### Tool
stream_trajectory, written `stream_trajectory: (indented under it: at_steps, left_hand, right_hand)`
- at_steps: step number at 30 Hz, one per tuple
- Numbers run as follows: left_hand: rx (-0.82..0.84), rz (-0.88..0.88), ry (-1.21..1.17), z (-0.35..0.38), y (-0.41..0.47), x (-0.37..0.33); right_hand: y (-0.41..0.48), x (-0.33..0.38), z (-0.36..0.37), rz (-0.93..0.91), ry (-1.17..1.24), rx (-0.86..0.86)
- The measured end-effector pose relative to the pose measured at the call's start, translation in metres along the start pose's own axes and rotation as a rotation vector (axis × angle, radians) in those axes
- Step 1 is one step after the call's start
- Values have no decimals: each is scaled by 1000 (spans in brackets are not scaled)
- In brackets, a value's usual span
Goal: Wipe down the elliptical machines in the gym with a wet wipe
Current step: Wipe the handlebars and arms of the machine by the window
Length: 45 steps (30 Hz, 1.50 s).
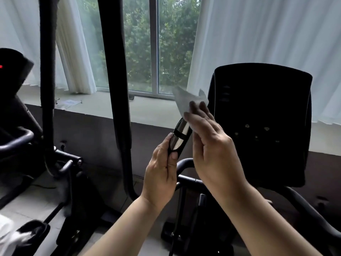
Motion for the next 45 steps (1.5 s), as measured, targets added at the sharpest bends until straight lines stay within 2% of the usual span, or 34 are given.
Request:
stream_trajectory:
  at_steps: [6, 10, 15, 19, 21, 27, 33, 39, 42, 45]
  left_hand:
    - [-13, 32, -10, 1, 0, 1]
    - [-44, 62, 4, 1, -2, 0]
    - [-79, -1, -64, 1, -14, 30]
    - [-112, 13, -92, -3, -12, 12]
    - [-106, 8, -87, 0, -11, 7]
    - [-114, 8, -75, 0, -14, 15]
    - [-117, -2, -81, -2, -16, 8]
    - [-124, -45, -143, -1, -23, 18]
    - [-131, -42, -118, -3, -23, 13]
    - [-142, -48, -112, -3, -17, 9]
  right_hand:
    - [24, -12, 1, 7, 53, -31]
    - [-7, -4, 24, -112, -72, 6]
    - [-59, 11, 57, -307, -169, 163]
    - [-29, -2, 31, -276, -141, 37]
    - [-16, -6, 26, -291, -177, 36]
    - [-40, 12, 51, -464, -308, 197]
    - [-1, 6, 26, -370, -338, 97]
    - [-44, 16, 61, -520, -409, 275]
    - [-29, 13, 49, -533, -404, 245]
    - [0, 6, 27, -429, -407, 150]
Point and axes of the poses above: each hand's wrist, its own y-axis towards the middle knuckle, its own z-axis out of the palm, x = y × z, the point moved 8 cm from there along y, towards the middle knuckle, and after that the axes turned 5 degrees about -y, right-handed, at the moved point
